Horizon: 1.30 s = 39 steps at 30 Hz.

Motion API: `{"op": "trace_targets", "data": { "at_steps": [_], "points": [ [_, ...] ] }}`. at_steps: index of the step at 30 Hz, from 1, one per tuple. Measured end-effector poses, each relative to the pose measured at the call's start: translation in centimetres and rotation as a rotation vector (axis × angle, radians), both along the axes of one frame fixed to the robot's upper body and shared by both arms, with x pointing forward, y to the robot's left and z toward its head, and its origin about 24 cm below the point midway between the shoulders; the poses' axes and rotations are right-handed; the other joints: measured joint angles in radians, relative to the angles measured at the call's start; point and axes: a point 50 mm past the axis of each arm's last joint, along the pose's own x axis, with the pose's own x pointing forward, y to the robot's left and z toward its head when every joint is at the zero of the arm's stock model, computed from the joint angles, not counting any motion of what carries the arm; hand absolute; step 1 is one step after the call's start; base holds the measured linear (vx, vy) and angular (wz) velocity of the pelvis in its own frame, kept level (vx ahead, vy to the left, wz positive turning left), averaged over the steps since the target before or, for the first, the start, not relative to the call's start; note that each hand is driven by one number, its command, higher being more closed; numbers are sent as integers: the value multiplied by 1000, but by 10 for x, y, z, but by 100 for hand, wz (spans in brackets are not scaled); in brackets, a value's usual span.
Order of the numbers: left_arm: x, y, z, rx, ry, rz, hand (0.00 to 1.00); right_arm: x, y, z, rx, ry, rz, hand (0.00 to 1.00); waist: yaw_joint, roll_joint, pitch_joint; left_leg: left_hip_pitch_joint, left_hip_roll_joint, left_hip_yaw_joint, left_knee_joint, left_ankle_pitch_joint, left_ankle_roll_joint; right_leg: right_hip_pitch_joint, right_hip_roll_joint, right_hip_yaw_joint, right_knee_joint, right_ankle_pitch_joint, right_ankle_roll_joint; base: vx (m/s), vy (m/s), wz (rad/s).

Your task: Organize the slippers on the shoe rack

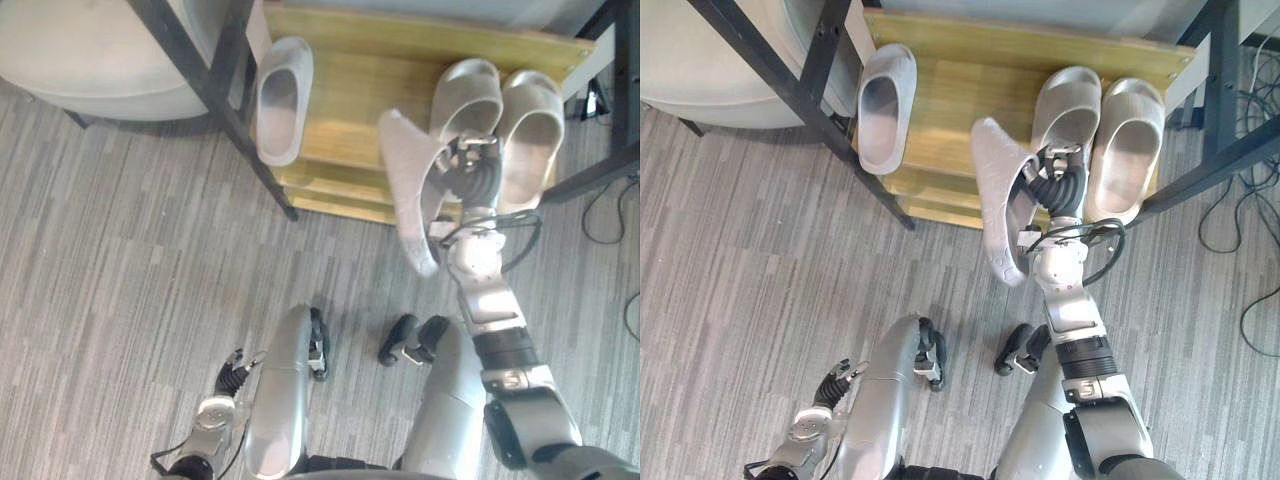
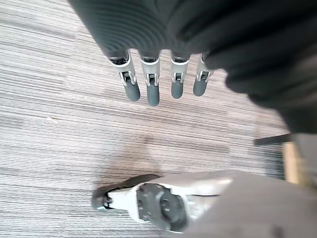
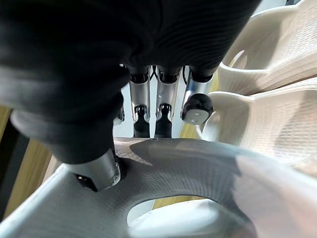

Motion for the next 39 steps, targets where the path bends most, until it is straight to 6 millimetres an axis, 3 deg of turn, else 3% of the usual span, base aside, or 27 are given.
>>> {"op": "trace_targets", "data": {
  "at_steps": [11,17,39],
  "points": [
    [14,-4,13,-28,-86,52,0,-4,-16,57,-62,-192,-140,100,33,7,25,-120,-2,-23,71,0,1,-90,-36,-21,67,-17,-22,-5,20,8],
    [21,-9,16,-33,-110,64,0,5,-17,84,-120,-220,-176,100,60,7,25,-157,-5,-28,80,2,-2,-115,-51,-33,80,-23,-22,-13,-6,7],
    [35,-20,24,-110,-162,140,0,37,2,137,-229,-191,-253,100,116,13,30,-255,-21,-54,107,6,-11,-178,-84,-63,111,-35,-22,-23,-12,5]
  ]
}}
